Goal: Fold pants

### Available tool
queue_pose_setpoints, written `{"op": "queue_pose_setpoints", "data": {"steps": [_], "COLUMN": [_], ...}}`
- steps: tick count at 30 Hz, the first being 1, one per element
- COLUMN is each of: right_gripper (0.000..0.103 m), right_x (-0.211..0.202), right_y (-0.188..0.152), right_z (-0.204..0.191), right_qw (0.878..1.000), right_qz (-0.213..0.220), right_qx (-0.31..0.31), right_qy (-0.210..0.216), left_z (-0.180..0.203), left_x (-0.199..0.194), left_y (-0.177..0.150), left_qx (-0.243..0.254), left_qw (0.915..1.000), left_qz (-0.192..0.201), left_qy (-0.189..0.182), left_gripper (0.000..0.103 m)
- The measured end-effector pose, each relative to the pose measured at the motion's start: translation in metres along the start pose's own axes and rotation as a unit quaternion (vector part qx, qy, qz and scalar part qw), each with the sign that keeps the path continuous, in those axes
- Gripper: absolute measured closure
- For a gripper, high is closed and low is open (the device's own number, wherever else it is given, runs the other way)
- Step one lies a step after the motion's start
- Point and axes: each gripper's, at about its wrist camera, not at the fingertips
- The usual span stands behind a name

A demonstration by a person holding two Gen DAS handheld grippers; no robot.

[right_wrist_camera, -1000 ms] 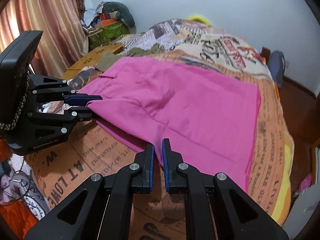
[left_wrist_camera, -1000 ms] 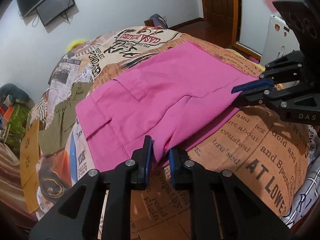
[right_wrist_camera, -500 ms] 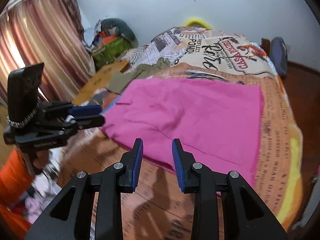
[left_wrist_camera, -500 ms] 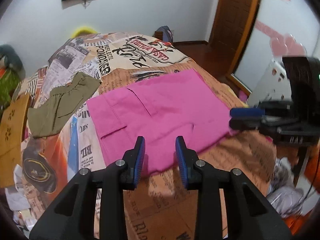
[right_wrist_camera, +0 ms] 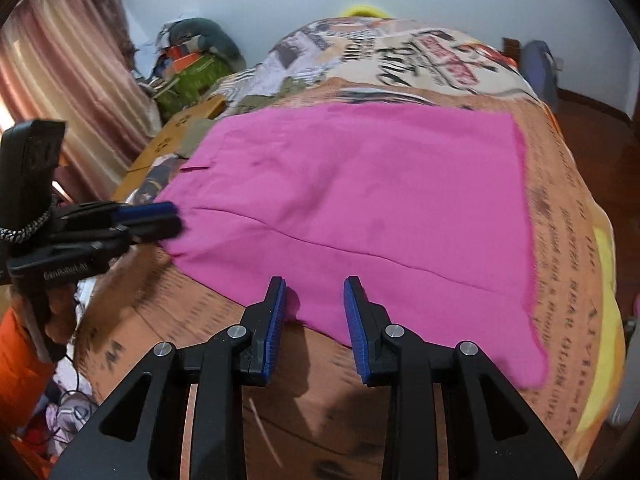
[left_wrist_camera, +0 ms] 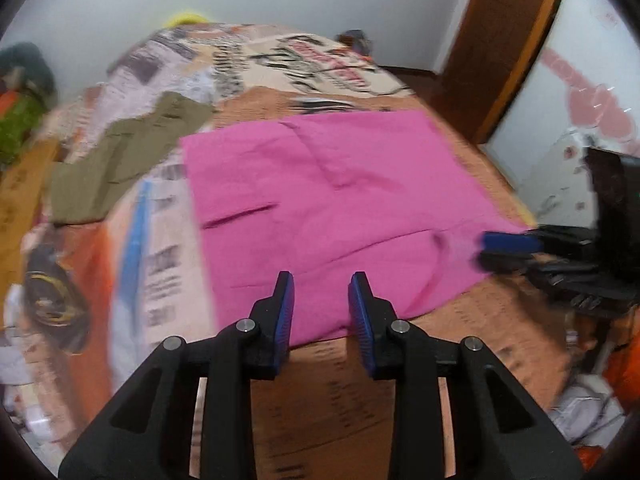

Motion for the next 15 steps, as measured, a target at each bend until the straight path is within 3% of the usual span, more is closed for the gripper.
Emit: {"op": "queue_pose_setpoints", "data": {"steps": [1, 6, 11, 13, 15], "right_gripper": [0.076, 0.076, 0.076, 0.068, 0.067], "right_x": [-0.002, -0.007, -0.010, -0.011, -0.011], "right_y": [-0.003, -0.017, -0.028, -0.030, -0.030], "right_z": [0.008, 0.040, 0.057, 0.065, 0.067], "right_qw": [1.000, 0.998, 0.995, 0.994, 0.994], "right_qz": [0.001, 0.000, -0.001, 0.001, 0.001], "right_qx": [0.010, 0.063, 0.079, 0.087, 0.090], "right_qy": [-0.003, -0.015, -0.064, -0.068, -0.063], "left_z": [-0.004, -0.023, -0.023, -0.020, -0.019], "left_x": [0.000, -0.005, -0.004, -0.004, -0.003], "left_y": [-0.003, -0.014, -0.019, -0.020, -0.023], "left_qx": [-0.002, -0.025, -0.028, -0.028, -0.030], "left_qw": [1.0000, 0.9991, 0.9992, 0.9993, 0.9991], "left_qz": [-0.001, 0.005, 0.012, 0.018, 0.023], "left_qy": [0.006, -0.033, -0.026, -0.020, -0.017], "left_gripper": [0.072, 0.072, 0.072, 0.072, 0.072]}}
Point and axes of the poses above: each gripper's, at about its wrist camera, not at the fingertips, and x roughly the way its jaws point, z to its right, y to its top, and after that the axes turned 13 degrees about -z, right-handed
